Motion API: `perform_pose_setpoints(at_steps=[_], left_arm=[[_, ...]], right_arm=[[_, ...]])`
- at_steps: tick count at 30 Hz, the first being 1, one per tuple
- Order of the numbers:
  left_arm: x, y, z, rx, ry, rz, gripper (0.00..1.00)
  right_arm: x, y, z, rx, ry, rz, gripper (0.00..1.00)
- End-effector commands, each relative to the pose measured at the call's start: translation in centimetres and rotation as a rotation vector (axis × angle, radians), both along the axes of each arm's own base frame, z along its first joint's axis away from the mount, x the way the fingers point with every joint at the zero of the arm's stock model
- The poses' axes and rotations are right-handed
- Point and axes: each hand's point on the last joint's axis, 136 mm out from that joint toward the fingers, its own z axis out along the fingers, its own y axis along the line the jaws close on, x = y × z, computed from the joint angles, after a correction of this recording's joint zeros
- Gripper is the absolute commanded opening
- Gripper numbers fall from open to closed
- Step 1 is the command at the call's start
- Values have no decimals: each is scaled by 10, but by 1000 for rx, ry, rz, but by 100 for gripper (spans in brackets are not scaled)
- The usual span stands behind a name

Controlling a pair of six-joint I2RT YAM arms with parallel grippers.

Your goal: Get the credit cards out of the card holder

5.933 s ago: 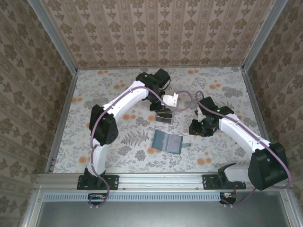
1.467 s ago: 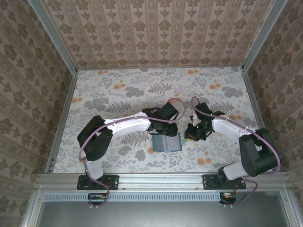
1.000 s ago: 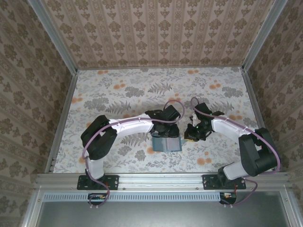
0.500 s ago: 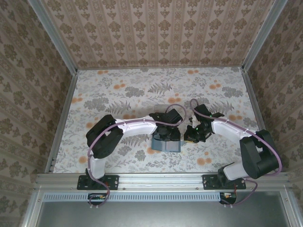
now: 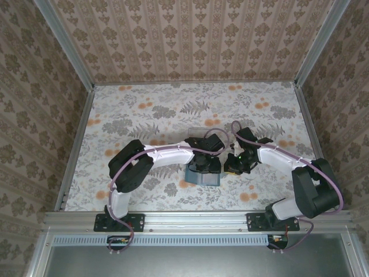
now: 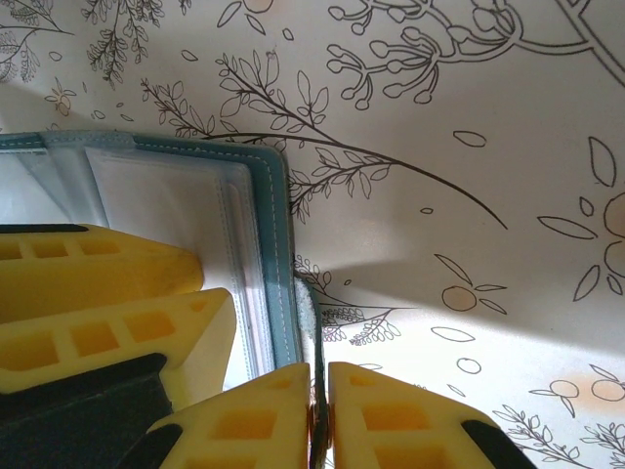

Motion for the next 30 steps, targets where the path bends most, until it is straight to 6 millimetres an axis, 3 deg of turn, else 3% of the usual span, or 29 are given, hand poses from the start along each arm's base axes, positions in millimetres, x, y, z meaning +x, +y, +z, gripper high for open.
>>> perform_pose_setpoints(at_steps=[1, 9, 24, 30], left_arm=[[-6, 19, -12, 104, 10, -16, 29], [-2, 50, -7, 263, -49, -26, 29], [5, 77, 16, 453, -151, -60, 39], [6, 81, 21, 476, -162, -61, 39]], right_arm=[[-9, -3, -3, -21, 28, 10, 13], [-9, -4, -3, -28, 28, 12, 14], [-11, -5, -3, -32, 26, 21, 15], [-10, -5, -2, -31, 25, 21, 16]])
